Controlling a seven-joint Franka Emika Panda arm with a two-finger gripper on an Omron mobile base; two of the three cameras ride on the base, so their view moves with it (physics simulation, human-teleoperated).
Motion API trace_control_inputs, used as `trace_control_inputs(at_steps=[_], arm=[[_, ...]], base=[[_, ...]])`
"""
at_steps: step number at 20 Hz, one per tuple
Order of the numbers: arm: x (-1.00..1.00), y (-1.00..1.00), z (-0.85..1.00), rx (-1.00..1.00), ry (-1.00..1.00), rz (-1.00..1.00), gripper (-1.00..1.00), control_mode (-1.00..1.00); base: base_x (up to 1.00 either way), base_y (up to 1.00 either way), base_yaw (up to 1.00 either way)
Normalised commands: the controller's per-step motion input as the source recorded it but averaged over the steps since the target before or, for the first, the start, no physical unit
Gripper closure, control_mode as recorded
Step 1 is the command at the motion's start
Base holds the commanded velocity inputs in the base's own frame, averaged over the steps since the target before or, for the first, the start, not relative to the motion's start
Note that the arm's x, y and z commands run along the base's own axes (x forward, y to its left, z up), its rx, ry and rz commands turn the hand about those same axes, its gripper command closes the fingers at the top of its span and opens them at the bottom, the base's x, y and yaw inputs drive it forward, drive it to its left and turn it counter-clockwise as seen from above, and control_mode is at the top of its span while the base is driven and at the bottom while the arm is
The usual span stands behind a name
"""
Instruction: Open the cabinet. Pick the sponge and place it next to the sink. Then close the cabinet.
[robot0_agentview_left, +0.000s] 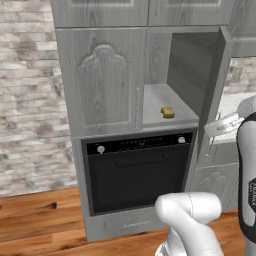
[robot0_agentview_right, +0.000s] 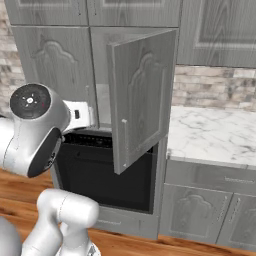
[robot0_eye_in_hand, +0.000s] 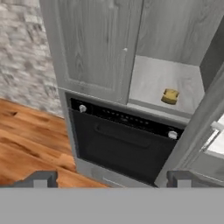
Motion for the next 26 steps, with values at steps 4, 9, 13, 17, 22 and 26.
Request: trace_control_inputs(at_steps=[4,9,13,17,22,26], arm=[[0.02,0.33,0.3,-0.22,-0.1,0.0,-1.0,-1.0],[0.61,0.3,0.1,-0.33,0.0,-0.07,-1.0,-1.0],[0.67,0.08,0.01,-0.37,0.0,-0.15,-1.0,-1.0],[0.82,0.01,0.0,-0.36,0.0,-0.21,-1.0,-1.0],[0.88,0.03,0.0,-0.24,0.0,-0.21,-1.0,-1.0],[0.81,0.0,-0.06,-0.16,0.0,-0.14,-1.0,-1.0]], base=[[0.0,0.0,0.0],[0.0,0.0,0.0],[0.0,0.0,0.0],[0.0,0.0,0.0],[0.0,0.0,0.0],[0.0,0.0,0.0]])
